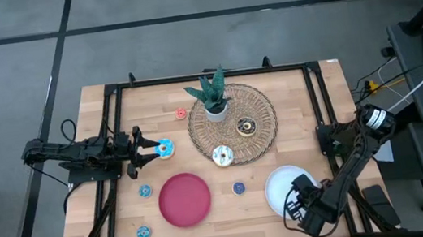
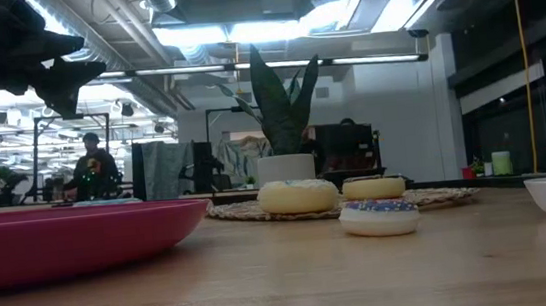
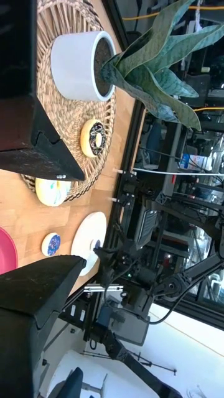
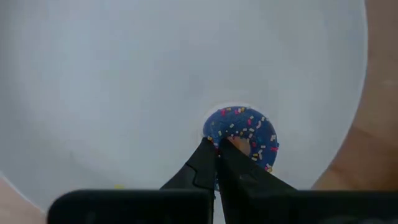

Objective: Pick & Place donuts
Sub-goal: Put the right dark blue donut on the white plate, then put the dark blue donut on the white plate

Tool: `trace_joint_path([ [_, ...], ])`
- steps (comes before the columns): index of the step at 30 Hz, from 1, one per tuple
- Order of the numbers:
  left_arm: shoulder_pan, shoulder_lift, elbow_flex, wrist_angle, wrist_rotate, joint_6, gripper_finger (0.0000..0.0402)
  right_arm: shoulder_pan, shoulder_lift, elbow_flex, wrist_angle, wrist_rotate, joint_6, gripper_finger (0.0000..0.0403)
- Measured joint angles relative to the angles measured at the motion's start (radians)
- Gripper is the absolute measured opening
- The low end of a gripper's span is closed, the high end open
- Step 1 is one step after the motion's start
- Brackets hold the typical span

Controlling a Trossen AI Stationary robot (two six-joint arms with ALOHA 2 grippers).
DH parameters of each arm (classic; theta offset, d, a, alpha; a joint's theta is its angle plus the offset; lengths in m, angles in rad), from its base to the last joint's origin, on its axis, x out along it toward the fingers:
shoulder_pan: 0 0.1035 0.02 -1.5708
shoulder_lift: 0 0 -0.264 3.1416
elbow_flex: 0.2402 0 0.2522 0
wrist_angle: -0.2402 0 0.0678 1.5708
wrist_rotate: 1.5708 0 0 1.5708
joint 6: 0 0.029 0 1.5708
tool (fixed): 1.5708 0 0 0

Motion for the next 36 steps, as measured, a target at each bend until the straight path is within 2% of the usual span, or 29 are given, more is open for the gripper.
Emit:
trace_joint_path([
  [6,0.0,0.0,0.0,0.0,0.0,0.0,0.0198,-0.001,0.0,-0.001,-0.037,-0.009,-0.001,0.0011],
  [9,0.0,0.0,0.0,0.0,0.0,0.0,0.0198,-0.001,0.0,-0.001,-0.044,-0.02,-0.002,0.0026],
  [23,0.0,0.0,0.0,0.0,0.0,0.0,0.0198,-0.001,-0.003,-0.001,-0.047,-0.022,-0.014,0.0173],
  [31,0.0,0.0,0.0,0.0,0.0,0.0,0.0198,-0.036,-0.056,-0.001,-0.112,-0.003,-0.132,0.0218],
  [36,0.0,0.0,0.0,0.0,0.0,0.0,0.0198,-0.082,-0.089,-0.001,-0.117,0.001,-0.312,0.0223],
])
